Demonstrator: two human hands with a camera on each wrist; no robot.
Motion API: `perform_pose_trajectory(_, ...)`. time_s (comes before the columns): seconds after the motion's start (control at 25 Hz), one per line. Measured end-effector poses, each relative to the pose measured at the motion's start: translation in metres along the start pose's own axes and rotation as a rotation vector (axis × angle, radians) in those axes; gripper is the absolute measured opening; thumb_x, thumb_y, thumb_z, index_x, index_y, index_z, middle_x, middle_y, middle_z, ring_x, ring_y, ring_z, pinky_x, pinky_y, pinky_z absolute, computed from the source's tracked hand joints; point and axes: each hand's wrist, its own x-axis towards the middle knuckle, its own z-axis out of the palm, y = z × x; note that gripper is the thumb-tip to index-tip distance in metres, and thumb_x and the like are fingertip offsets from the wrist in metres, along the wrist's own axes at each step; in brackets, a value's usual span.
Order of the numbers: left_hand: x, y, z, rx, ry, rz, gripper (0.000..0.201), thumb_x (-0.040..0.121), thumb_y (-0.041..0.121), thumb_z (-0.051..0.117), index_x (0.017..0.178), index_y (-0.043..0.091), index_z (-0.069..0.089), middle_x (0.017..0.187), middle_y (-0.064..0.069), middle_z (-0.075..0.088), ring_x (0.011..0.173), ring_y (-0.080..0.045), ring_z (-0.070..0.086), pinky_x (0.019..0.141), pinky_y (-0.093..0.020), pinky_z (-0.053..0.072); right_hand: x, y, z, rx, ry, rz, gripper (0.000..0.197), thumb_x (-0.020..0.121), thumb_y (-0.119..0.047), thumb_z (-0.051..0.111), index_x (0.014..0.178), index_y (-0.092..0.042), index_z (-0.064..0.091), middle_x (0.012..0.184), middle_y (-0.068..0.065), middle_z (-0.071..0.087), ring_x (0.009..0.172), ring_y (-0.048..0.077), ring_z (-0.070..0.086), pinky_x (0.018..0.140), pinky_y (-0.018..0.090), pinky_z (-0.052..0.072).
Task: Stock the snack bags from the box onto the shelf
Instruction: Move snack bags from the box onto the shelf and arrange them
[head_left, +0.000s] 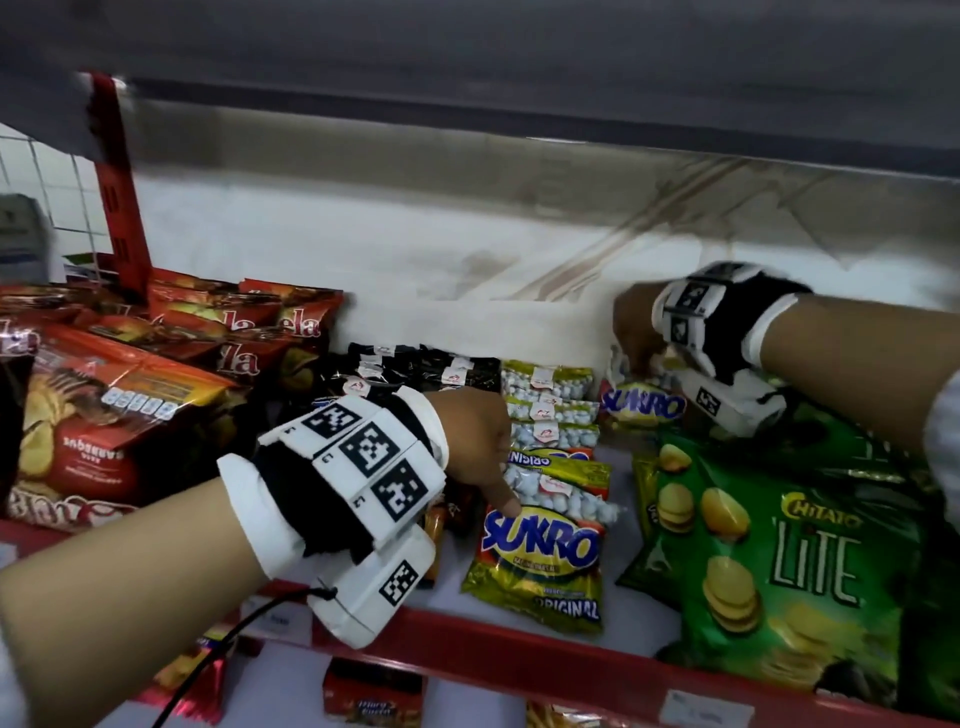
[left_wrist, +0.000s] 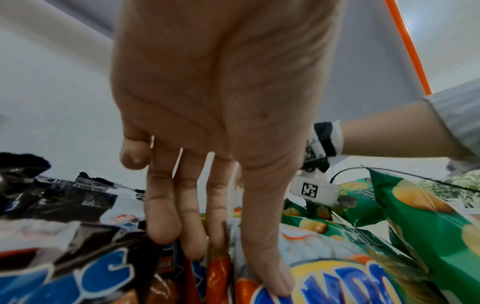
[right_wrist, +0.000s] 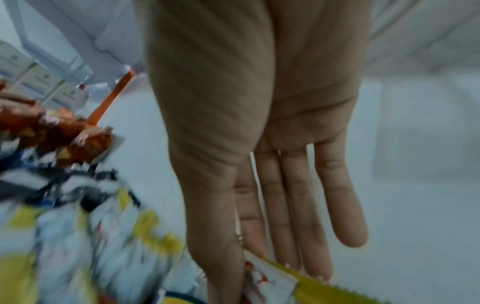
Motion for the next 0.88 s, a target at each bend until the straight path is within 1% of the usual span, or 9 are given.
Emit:
perform_pose_trajectory(0.04, -0.002, -0.001, -0.001, -0.016, -0.009, 0.004, 0.039, 0.072, 0.044, 0.077, 0.083, 0.014, 0.056, 0.08, -0.005, 0.051, 0.072, -0.018, 0.045, 0.052, -0.021, 0.032, -0.009, 0.012, -0.006, 0.089, 0.06, -0.025, 0.04, 0.084, -0.032, 0.069, 0.112, -0.003, 0.067, 0.09, 0.002, 0.066, 0.067, 0.007, 0.055, 0.043, 0.008, 0.034)
perform_pose_trajectory(0.12, -0.007, -0.004, -0.003, -0.067, -0.007, 0.008, 0.036, 0.072, 0.043, 0.077, 0.087, 0.014, 0.062, 0.077, -0.002, 0.056, 0.066, -0.015, 0.048, 0.052, -0.019, 0.034, -0.047, 0.031, -0.032, 0.382, 0.243, 0.055, 0.041, 0.08, -0.032, 0.073, 0.106, 0.0, 0.068, 0.104, 0.014, 0.068, 0.079, 0.019, 0.058, 0.054, 0.023, 0.039)
perform_pose_trajectory(0.24, -0.022, -0.012, -0.014, -0.142, 0.084, 0.035, 0.021, 0.086, 0.017, 0.067, 0.106, 0.009, 0.066, 0.095, -0.001, 0.068, 0.063, -0.004, 0.051, 0.051, -0.016, 0.036, -0.112, 0.029, -0.059, 0.702, 0.446, 0.022, 0.017, 0.071, -0.028, 0.08, 0.077, -0.017, 0.067, 0.079, 0.006, 0.068, 0.062, 0.018, 0.059, 0.05, 0.021, 0.041)
perform_pose_trajectory(0.36, -0.04, -0.018, -0.024, -0.191, 0.165, 0.085, 0.03, 0.09, -0.002, 0.046, 0.114, 0.007, 0.06, 0.109, -0.011, 0.067, 0.076, -0.016, 0.059, 0.049, -0.016, 0.039, -0.162, -0.019, -0.065, 0.962, 0.305, -0.141, 0.018, 0.071, -0.022, 0.081, 0.072, -0.022, 0.063, 0.069, -0.001, 0.067, 0.058, 0.014, 0.062, 0.052, 0.021, 0.052)
perform_pose_trajectory(0.44, -0.051, -0.018, -0.023, -0.193, 0.172, 0.127, 0.031, 0.088, 0.003, 0.051, 0.118, 0.011, 0.056, 0.11, -0.004, 0.066, 0.088, -0.016, 0.06, 0.055, -0.016, 0.044, -0.174, -0.057, -0.061, 0.873, 0.228, -0.167, 0.02, 0.069, -0.029, 0.082, 0.08, -0.022, 0.066, 0.073, -0.004, 0.068, 0.066, 0.015, 0.062, 0.061, 0.022, 0.052)
perform_pose_trajectory(0.56, -0.066, -0.015, -0.006, -0.185, 0.046, 0.191, 0.045, 0.083, 0.017, 0.07, 0.121, 0.012, 0.047, 0.111, 0.001, 0.064, 0.095, -0.016, 0.06, 0.072, -0.026, 0.051, -0.179, -0.101, -0.048, 0.688, 0.237, -0.111, 0.029, 0.072, -0.033, 0.079, 0.095, -0.02, 0.068, 0.089, -0.002, 0.067, 0.078, 0.015, 0.058, 0.068, 0.021, 0.045)
perform_pose_trajectory(0.72, -0.075, -0.009, 0.036, -0.178, 0.125, 0.232, 0.056, 0.083, 0.036, 0.069, 0.122, 0.007, 0.041, 0.106, -0.002, 0.051, 0.096, -0.016, 0.051, 0.075, -0.023, 0.04, -0.186, -0.133, -0.031, 0.748, 0.219, -0.073, 0.032, 0.082, -0.029, 0.071, 0.112, -0.019, 0.066, 0.113, 0.002, 0.065, 0.101, 0.019, 0.058, 0.076, 0.021, 0.041)
perform_pose_trajectory(0.8, -0.072, -0.006, 0.056, -0.347, 0.206, 0.201, 0.053, 0.088, 0.031, 0.065, 0.123, 0.002, 0.038, 0.108, -0.009, 0.055, 0.098, -0.023, 0.056, 0.074, -0.029, 0.044, -0.193, -0.144, -0.017, 0.808, 0.31, -0.009, 0.039, 0.083, -0.031, 0.069, 0.12, -0.022, 0.061, 0.122, 0.003, 0.06, 0.114, 0.022, 0.053, 0.087, 0.026, 0.042)
perform_pose_trajectory(0.88, -0.071, -0.007, 0.07, -0.466, 0.303, 0.131, 0.053, 0.088, 0.031, 0.065, 0.122, 0.0, 0.037, 0.098, -0.008, 0.056, 0.089, -0.026, 0.056, 0.06, -0.03, 0.04, -0.204, -0.161, 0.004, 0.928, 0.548, 0.13, 0.046, 0.082, -0.035, 0.068, 0.126, -0.024, 0.057, 0.128, 0.003, 0.053, 0.123, 0.022, 0.044, 0.099, 0.031, 0.038)
